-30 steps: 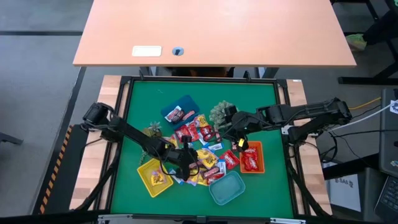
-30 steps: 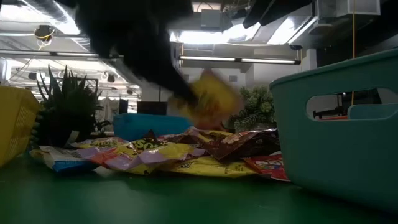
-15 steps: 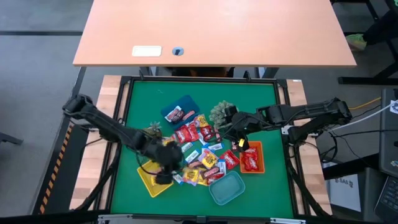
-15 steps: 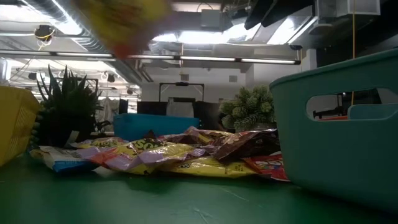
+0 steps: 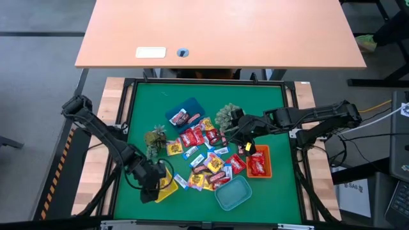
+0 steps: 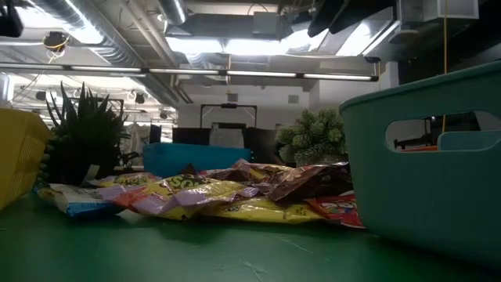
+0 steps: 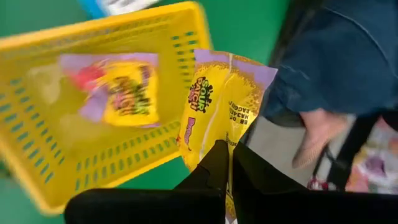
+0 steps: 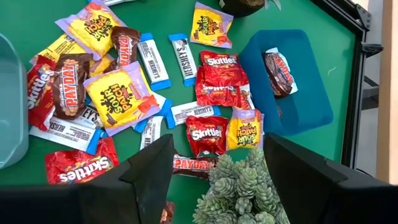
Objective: Sort candy
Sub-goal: Put the yellow candy into the yellow bin, then put the brown chocolate into the blue bin, then put the white-blue chocolate into the light blue bin
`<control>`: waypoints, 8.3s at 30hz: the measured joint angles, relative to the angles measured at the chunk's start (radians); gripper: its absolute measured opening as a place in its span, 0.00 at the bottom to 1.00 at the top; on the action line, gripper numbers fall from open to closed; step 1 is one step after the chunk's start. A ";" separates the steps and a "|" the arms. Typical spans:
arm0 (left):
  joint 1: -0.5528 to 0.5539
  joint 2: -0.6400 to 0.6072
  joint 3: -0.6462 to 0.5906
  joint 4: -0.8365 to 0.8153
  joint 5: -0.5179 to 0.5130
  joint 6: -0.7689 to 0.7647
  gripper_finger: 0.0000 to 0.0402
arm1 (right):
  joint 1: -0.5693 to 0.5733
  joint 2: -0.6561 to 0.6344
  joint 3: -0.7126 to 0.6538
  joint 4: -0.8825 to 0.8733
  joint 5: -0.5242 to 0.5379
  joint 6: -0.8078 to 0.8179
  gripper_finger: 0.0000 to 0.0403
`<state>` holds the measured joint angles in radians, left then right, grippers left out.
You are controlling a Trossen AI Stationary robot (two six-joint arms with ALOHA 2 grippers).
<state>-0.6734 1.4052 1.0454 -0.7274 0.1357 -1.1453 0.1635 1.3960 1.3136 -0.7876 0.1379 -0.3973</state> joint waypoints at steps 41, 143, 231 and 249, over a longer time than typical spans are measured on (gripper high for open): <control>0.041 0.058 -0.001 0.231 -0.803 0.096 0.44 | 0.000 0.000 0.000 -0.045 -0.001 0.000 0.62; 0.446 0.217 -0.001 0.354 -0.546 0.406 0.24 | 0.000 0.000 0.000 -0.045 -0.097 0.000 0.62; 0.391 0.053 0.000 0.251 -0.492 0.624 0.37 | -0.116 0.509 0.000 0.112 -0.275 0.000 0.62; 0.376 0.053 0.000 0.251 -0.515 0.623 0.37 | -0.131 0.579 0.001 0.114 -0.341 0.000 0.62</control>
<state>-0.2974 1.4582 1.0453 -0.4763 -0.3790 -0.5221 0.0322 1.9747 1.3148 -0.6739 -0.2031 -0.3973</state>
